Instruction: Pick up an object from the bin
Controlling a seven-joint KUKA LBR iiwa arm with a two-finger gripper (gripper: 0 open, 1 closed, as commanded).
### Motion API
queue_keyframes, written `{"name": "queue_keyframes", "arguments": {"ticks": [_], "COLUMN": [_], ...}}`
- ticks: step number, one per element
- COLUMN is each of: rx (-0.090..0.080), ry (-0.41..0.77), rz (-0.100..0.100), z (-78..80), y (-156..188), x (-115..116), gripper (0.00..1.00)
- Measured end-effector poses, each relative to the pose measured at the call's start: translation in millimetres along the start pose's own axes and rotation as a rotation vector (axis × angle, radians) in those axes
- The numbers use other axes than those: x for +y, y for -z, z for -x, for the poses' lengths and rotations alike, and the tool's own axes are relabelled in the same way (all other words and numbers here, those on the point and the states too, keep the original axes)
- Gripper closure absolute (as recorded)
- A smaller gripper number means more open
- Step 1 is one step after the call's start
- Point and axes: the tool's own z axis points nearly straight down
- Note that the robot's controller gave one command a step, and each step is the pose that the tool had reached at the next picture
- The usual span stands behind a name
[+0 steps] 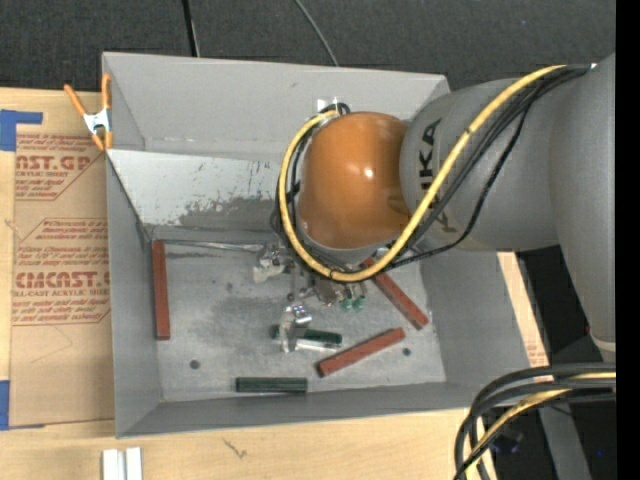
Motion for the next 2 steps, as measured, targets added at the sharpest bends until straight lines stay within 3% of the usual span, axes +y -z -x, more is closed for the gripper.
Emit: {"name": "queue_keyframes", "arguments": {"ticks": [1, 2], "rx": [-0.005, 0.001], "ry": [0.159, 0.341], "rz": [0.003, 0.003], "z": [1.1, -15.6], "y": [-59, -71], "x": [-41, -47], "gripper": [0.00, 1.00]}}
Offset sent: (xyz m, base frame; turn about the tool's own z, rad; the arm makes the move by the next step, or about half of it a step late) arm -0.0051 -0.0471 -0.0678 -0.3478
